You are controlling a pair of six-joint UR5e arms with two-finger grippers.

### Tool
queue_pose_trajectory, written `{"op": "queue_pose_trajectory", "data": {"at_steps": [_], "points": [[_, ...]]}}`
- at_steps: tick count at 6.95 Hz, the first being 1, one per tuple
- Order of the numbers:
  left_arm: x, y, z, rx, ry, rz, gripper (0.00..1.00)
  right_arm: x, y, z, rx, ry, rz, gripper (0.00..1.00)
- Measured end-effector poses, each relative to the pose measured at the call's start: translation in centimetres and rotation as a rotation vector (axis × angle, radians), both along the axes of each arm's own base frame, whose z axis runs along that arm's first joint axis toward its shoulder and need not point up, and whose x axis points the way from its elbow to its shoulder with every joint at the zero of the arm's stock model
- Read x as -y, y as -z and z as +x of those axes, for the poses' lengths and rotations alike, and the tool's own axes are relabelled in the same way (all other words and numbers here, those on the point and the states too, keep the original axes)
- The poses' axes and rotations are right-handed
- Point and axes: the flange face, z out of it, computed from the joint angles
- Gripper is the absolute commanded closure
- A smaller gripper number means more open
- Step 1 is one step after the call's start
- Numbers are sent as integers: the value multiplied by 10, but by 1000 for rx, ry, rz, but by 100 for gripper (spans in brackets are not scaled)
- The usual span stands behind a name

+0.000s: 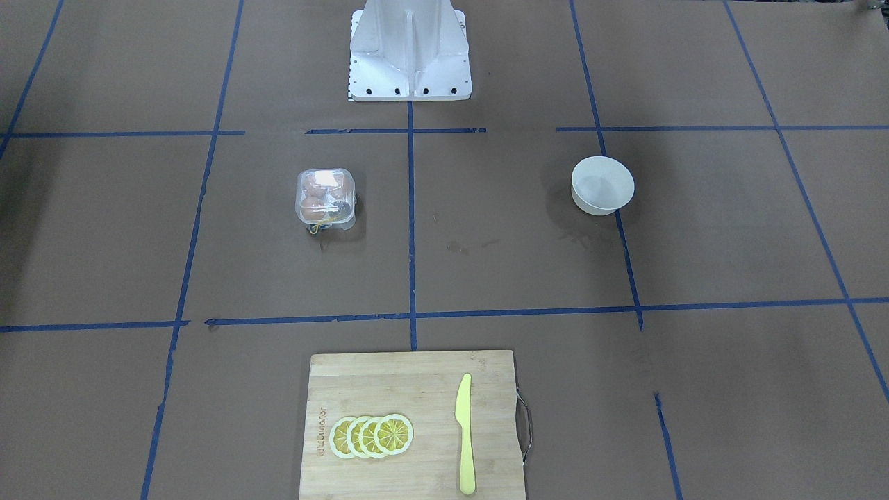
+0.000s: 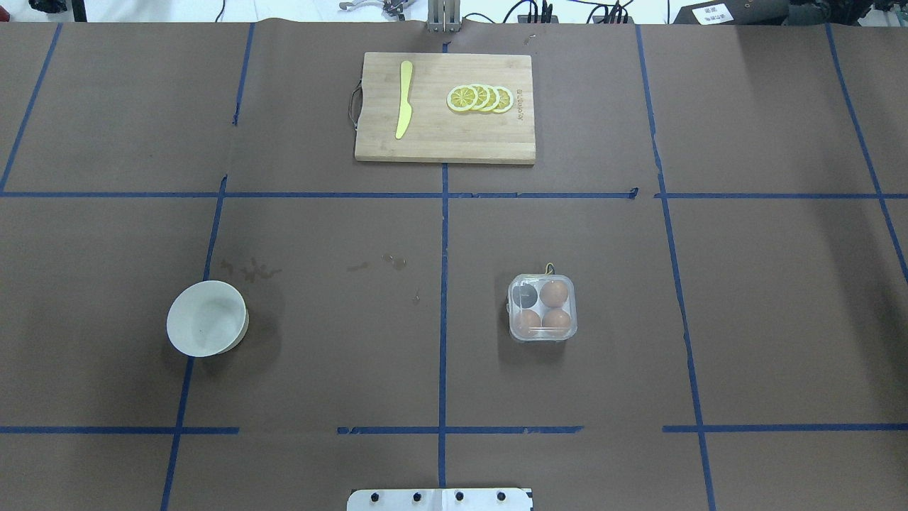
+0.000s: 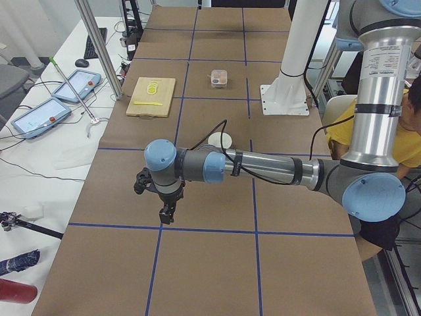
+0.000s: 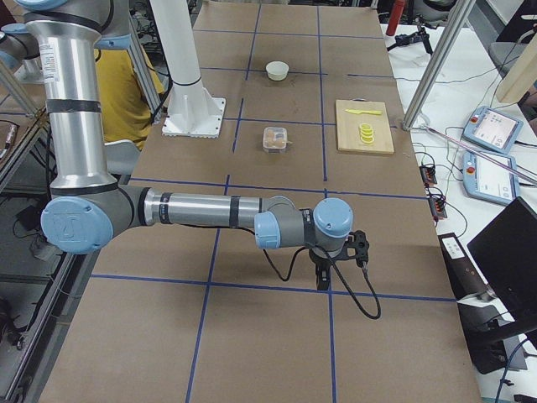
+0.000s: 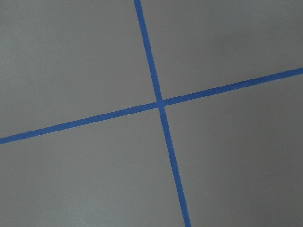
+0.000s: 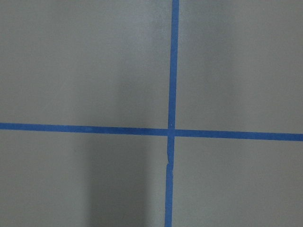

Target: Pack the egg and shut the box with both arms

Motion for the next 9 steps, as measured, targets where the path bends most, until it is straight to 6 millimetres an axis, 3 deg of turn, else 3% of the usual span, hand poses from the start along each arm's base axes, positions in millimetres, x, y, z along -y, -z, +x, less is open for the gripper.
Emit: {"op": "queue_pose_trajectory", "data": {"at_steps": [2, 4, 6, 9], "points": [[0, 7, 0, -1, 1, 11, 0, -14, 35, 2, -6, -2, -33, 0], [-1, 4, 0, 0, 1, 6, 0, -45, 44, 2, -49, 12, -52, 0], [-2, 5, -1, 1, 16, -6, 0, -42, 53, -8, -84, 56, -1, 0], [0, -3, -1, 4, 68, -63, 0, -28, 40, -44, -84, 128, 9, 0]]}}
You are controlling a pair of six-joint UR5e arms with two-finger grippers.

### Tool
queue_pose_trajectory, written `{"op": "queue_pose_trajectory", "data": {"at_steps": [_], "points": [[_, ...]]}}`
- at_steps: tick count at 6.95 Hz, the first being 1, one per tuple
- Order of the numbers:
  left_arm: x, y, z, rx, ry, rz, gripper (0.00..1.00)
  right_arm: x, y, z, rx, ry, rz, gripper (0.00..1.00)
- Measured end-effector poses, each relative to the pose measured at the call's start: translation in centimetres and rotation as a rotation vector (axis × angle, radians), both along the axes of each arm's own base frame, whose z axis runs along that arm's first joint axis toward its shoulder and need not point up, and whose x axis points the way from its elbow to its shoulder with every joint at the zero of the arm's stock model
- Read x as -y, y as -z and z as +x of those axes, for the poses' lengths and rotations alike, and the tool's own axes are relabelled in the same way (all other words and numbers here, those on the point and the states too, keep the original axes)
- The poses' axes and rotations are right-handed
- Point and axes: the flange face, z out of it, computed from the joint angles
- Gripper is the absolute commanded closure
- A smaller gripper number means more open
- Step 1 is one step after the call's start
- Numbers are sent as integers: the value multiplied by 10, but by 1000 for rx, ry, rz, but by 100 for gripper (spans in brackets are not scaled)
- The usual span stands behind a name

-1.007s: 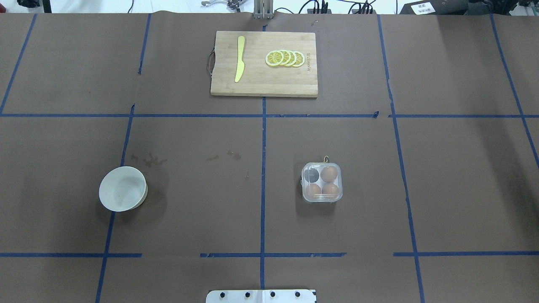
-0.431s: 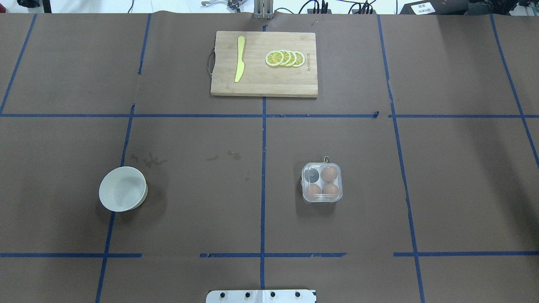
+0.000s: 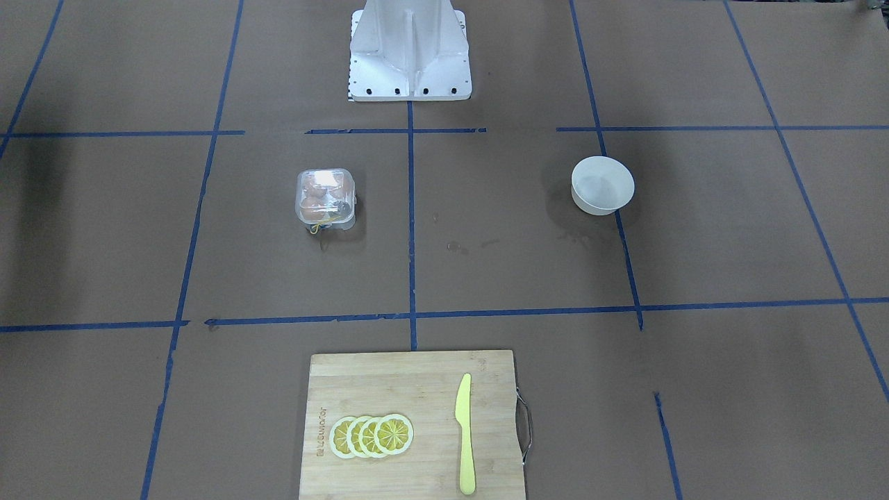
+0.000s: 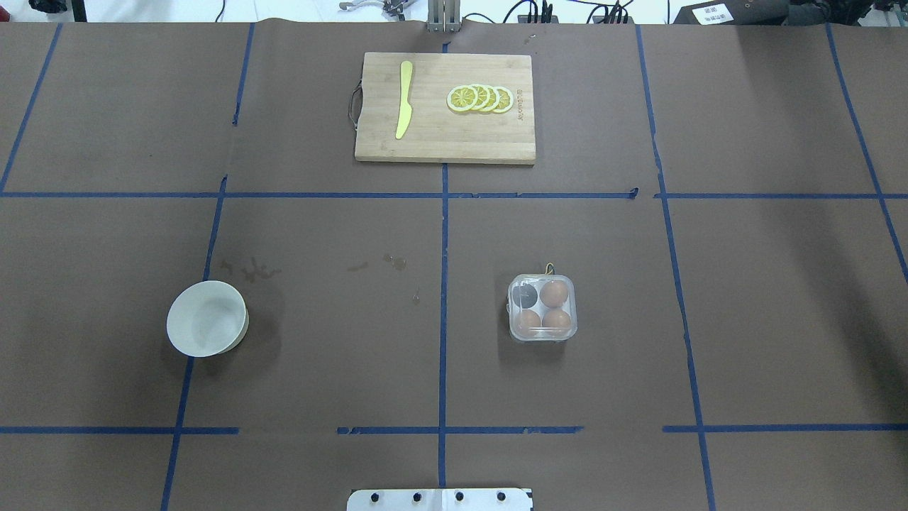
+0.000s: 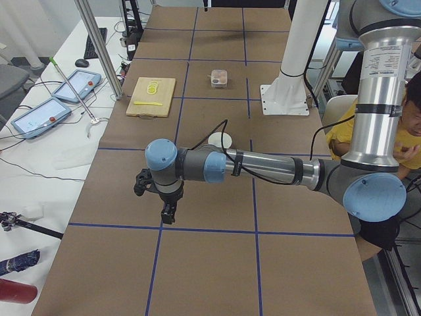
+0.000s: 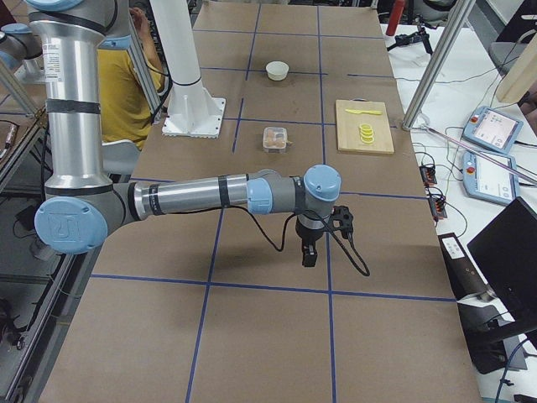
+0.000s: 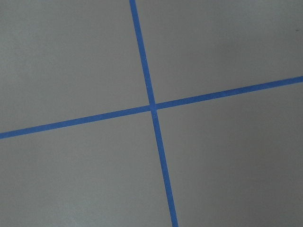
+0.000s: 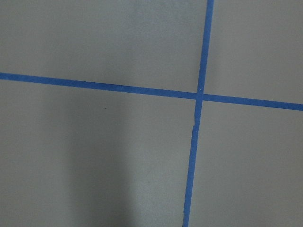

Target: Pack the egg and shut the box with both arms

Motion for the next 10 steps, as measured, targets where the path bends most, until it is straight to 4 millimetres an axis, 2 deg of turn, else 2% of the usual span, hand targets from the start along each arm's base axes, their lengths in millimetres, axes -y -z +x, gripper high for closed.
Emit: {"op": "queue_pose_trajectory", "data": {"at_steps": [2, 4, 8, 10], "points": [[16, 14, 1, -3, 4, 30, 0, 5, -2, -6, 15, 8, 2, 0], [33, 18, 2, 0, 5, 60, 0, 5, 2, -9, 59, 14, 1, 0], [31, 11, 0, 0, 8, 56, 0, 4, 4, -9, 64, 16, 7, 0], [30, 8, 1, 0, 6, 51, 0, 12, 11, -8, 34, 10, 44, 0]]}}
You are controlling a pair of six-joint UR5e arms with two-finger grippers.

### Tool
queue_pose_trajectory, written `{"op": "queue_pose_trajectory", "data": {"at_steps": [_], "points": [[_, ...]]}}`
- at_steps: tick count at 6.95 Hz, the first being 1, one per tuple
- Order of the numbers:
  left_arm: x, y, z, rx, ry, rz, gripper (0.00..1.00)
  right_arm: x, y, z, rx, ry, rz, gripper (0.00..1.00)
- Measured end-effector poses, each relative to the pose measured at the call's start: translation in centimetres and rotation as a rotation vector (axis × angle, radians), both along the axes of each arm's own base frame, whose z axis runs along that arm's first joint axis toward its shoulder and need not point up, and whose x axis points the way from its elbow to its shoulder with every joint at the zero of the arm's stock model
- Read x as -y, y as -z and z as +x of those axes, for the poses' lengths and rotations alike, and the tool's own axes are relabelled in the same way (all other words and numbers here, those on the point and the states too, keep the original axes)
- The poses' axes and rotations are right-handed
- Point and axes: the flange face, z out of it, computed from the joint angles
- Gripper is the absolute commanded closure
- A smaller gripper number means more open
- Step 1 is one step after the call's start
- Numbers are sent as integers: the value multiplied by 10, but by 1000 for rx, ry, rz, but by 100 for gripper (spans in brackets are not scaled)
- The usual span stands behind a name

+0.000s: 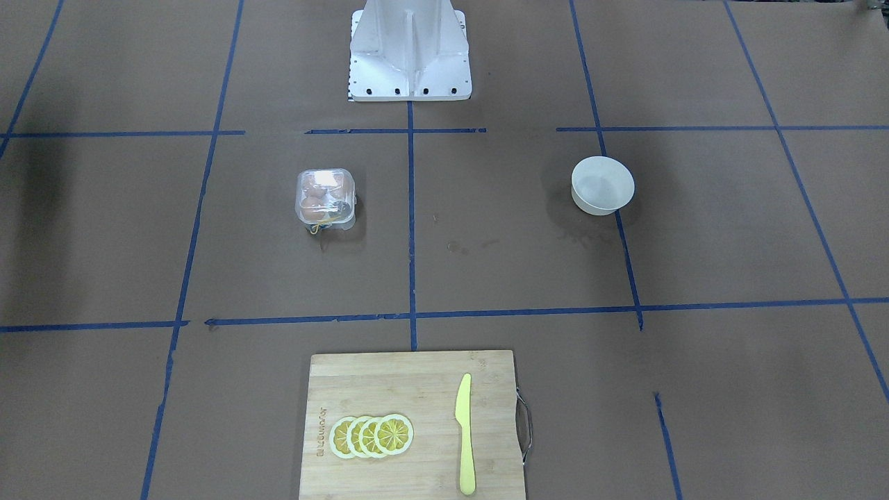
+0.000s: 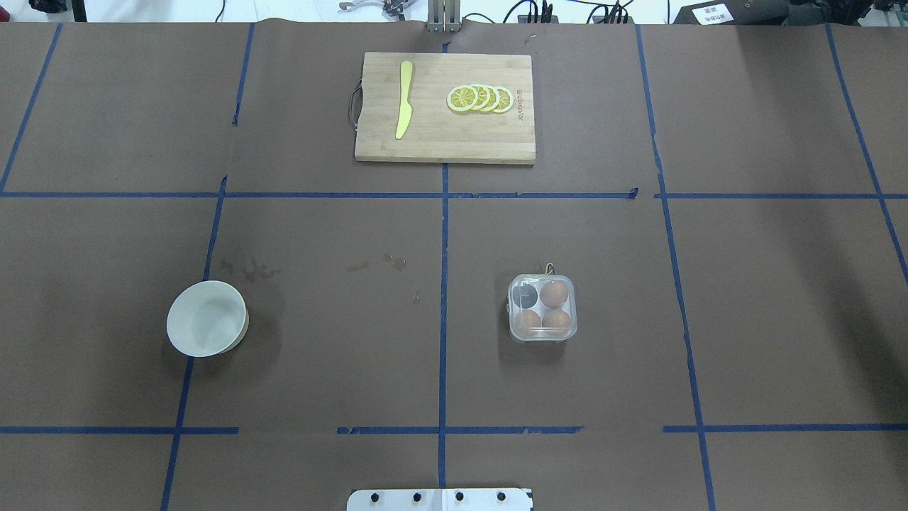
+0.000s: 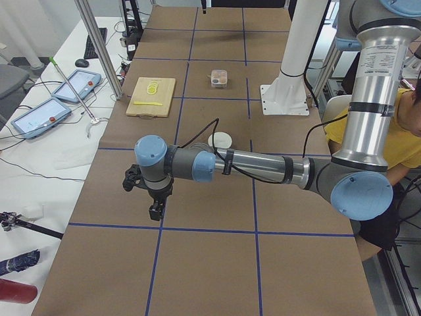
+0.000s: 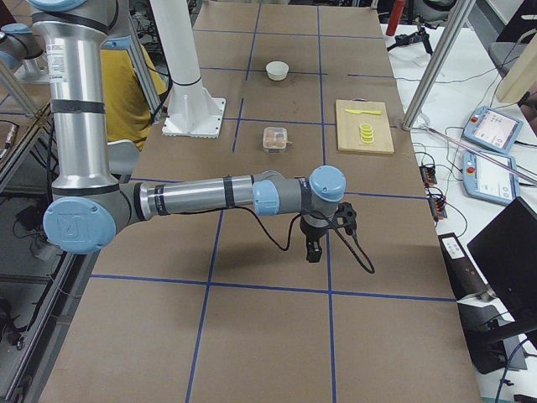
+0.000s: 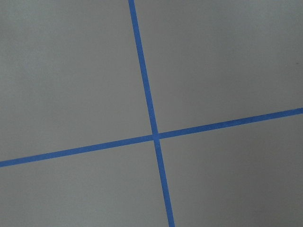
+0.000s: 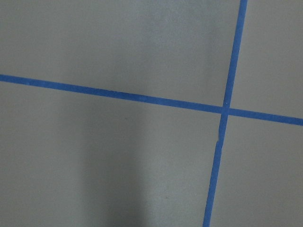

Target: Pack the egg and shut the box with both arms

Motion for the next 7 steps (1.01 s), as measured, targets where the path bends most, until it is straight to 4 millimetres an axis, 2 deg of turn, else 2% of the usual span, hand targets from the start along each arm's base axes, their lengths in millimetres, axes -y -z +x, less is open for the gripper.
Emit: {"op": "queue_pose_trajectory", "data": {"at_steps": [7], "points": [[-7, -16, -1, 7, -1, -28, 0, 6, 11, 0, 17, -13, 24, 0]]}}
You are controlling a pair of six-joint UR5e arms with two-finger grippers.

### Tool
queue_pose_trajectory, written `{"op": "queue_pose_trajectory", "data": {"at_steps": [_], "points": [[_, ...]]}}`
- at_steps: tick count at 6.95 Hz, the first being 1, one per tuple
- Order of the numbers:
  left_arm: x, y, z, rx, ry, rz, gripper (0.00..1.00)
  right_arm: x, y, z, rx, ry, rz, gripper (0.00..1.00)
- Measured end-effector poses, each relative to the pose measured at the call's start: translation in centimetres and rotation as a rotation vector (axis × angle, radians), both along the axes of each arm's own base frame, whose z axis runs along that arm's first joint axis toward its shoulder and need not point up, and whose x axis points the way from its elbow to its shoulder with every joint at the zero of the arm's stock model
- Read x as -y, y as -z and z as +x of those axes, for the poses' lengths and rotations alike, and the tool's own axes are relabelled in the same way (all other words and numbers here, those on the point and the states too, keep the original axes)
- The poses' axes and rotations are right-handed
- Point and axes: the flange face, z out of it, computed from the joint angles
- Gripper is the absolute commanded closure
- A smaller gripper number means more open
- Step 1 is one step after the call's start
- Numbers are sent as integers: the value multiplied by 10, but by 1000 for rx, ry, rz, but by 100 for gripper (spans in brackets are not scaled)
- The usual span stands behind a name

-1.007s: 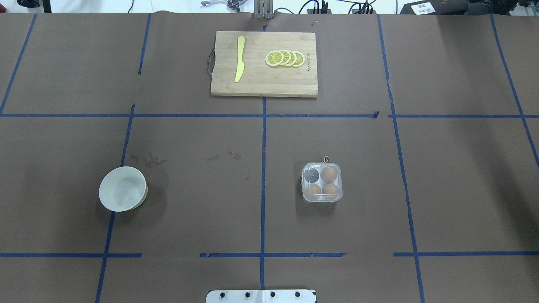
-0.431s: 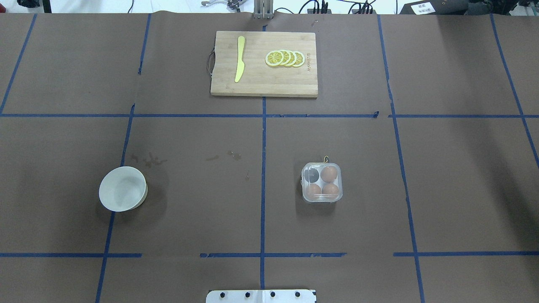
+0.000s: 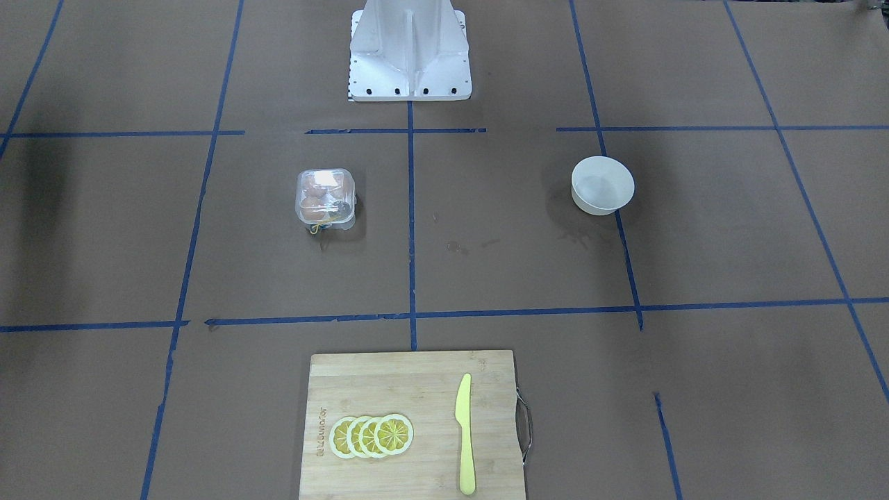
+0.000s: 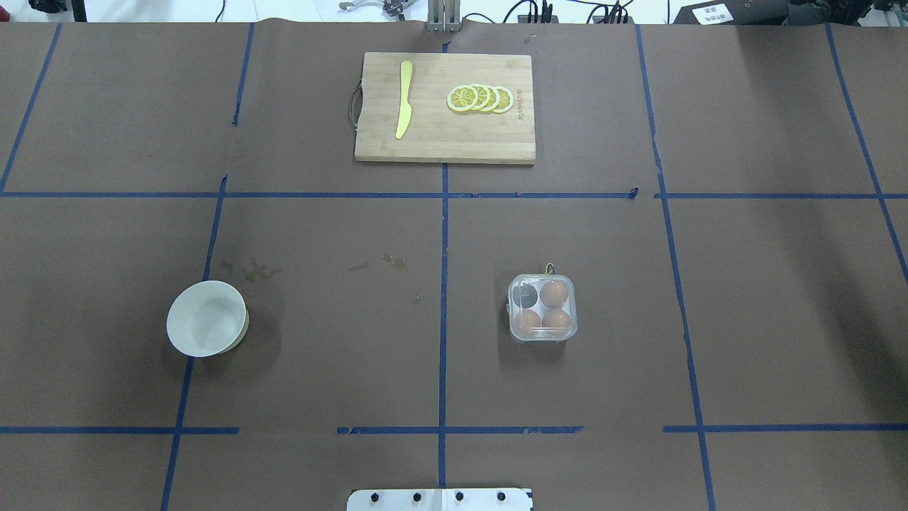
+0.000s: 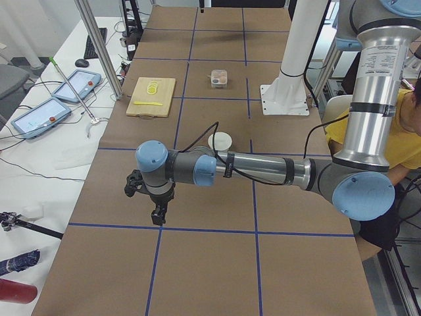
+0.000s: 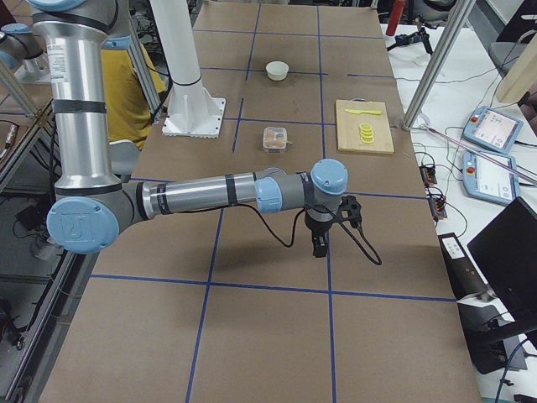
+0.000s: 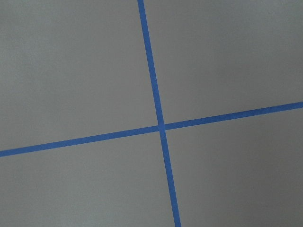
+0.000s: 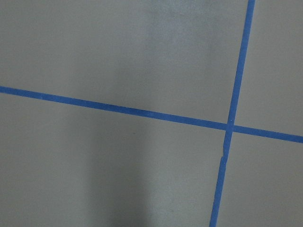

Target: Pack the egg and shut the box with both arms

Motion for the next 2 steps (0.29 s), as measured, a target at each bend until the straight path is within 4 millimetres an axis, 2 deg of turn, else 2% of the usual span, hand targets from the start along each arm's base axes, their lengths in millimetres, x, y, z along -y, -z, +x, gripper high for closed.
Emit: {"op": "queue_pose_trajectory", "data": {"at_steps": [2], "points": [[-5, -8, -3, 29, 1, -10, 0, 0, -1, 2, 1, -3, -6, 0]]}}
